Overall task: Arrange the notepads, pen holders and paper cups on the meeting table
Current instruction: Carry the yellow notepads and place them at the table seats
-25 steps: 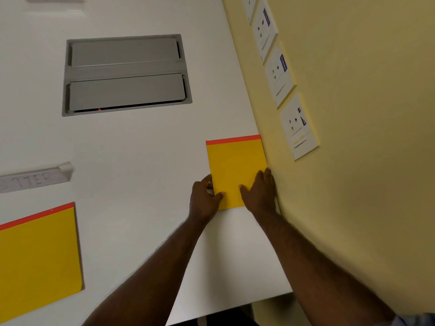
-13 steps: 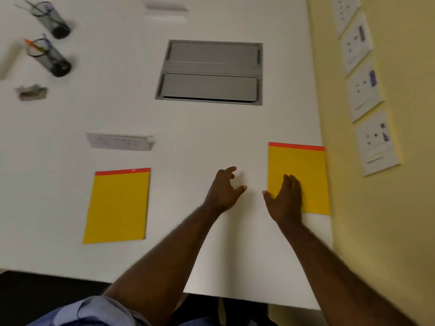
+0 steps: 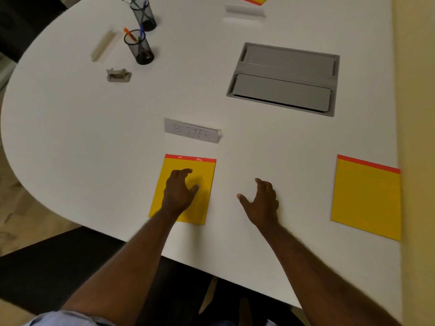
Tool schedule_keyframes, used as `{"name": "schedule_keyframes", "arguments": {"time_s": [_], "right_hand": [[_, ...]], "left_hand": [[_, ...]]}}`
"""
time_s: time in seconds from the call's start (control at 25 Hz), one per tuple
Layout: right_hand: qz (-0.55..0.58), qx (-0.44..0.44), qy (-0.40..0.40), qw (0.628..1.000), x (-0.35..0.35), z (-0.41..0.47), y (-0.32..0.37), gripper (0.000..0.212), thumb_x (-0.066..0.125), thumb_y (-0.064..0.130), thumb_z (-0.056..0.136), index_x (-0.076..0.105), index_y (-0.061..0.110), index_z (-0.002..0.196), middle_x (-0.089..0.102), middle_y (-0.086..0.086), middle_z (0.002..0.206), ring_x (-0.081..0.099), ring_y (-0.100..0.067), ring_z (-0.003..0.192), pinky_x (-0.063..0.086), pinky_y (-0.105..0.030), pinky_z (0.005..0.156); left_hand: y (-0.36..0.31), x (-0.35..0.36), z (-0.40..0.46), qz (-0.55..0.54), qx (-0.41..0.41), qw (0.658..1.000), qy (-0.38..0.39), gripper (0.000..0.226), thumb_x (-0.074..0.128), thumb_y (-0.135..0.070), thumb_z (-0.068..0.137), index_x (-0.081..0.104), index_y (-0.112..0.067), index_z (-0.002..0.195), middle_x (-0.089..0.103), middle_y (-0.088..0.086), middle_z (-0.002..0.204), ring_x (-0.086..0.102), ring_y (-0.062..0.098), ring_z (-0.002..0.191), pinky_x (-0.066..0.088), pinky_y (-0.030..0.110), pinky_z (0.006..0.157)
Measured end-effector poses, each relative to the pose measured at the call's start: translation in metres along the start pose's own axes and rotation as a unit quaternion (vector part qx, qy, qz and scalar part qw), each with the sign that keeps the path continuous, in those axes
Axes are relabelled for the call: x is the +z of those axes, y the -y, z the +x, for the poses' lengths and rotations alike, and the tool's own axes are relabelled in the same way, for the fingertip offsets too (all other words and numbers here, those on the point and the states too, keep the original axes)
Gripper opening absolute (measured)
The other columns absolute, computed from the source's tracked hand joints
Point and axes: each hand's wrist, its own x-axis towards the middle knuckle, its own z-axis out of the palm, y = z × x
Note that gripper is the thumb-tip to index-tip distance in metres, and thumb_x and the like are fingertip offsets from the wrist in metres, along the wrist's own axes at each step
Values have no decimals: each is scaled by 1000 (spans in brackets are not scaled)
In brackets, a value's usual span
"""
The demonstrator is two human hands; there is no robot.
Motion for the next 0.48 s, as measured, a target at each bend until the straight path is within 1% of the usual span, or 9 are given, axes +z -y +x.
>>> {"name": "schedule_keyframes", "arguments": {"time_s": [0.08, 0.2, 0.36, 0.48], "right_hand": [[22, -5, 27, 999, 18, -3, 19, 80, 70, 48, 82, 36, 12, 145, 41, -8, 141, 39, -26, 131, 35, -47, 103], [31, -23, 64, 997, 40, -6, 41, 83, 73, 47, 80, 36, 11, 145, 42, -9, 140, 41, -26, 130, 37, -46, 103], [21, -49, 121, 991, 62, -8, 63, 84, 75, 37, 82, 31, 7, 147, 40, -13, 140, 41, -27, 130, 40, -45, 105], [35, -55, 147, 987, 75, -10, 71, 83, 77, 30, 82, 31, 3, 146, 40, -16, 137, 43, -29, 128, 41, -43, 106]], "left_hand": [[24, -11, 1, 20, -33, 999, -3, 58, 78, -25, 80, 55, -12, 133, 51, 19, 131, 51, 37, 119, 45, 46, 96], [51, -20, 1, 51, -80, 995, 11, 66, 76, -33, 81, 49, -14, 138, 43, 19, 140, 45, 41, 125, 42, 51, 97], [75, -23, 3, 42, -112, 992, 24, 78, 78, -34, 80, 41, -8, 143, 37, 21, 146, 39, 42, 132, 38, 53, 102], [84, -22, 6, 35, -113, 992, 34, 80, 77, -34, 80, 39, -4, 143, 40, 22, 145, 39, 40, 132, 36, 51, 105]]}}
